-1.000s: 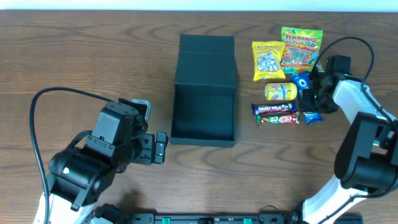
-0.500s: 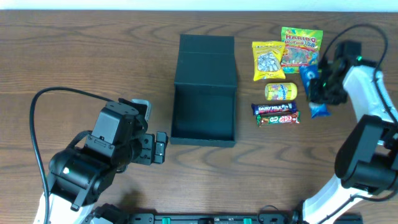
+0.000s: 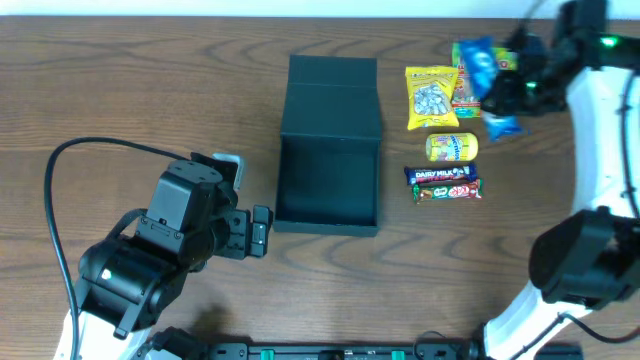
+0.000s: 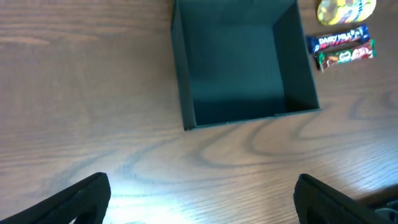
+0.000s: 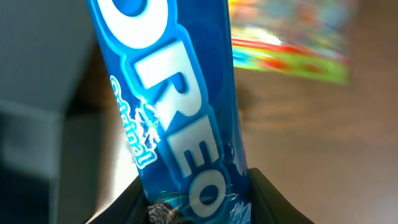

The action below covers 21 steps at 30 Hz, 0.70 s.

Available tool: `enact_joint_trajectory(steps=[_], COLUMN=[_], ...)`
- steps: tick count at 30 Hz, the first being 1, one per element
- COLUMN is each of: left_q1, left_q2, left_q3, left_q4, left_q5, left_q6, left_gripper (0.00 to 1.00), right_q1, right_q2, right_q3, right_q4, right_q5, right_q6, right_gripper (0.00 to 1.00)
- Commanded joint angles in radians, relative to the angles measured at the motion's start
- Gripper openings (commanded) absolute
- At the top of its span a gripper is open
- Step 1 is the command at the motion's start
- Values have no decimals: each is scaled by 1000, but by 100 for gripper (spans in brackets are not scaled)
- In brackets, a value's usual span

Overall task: Pack container
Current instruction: 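Carry the Oreo pack with the right gripper and lower into box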

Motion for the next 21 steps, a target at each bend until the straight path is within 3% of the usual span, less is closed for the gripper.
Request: enact_joint_trajectory(steps=[1,13,21], left_q1=[3,3,2], left_q2=[-12,-201,-225], left_q3=[-3,28,28], left_q4=[2,16,5], left_q5=[-40,-82,-78], left_q6=[22,51,51], left_gripper=[95,95,95], right_q1=[111,553,645], right_q2=[-4,7,104], right_q3=[17,16,10], right_q4=[-6,100,115], right_q5=[-109,124,167], right_q6=[-142,-330,-406], right_gripper=[1,1,1])
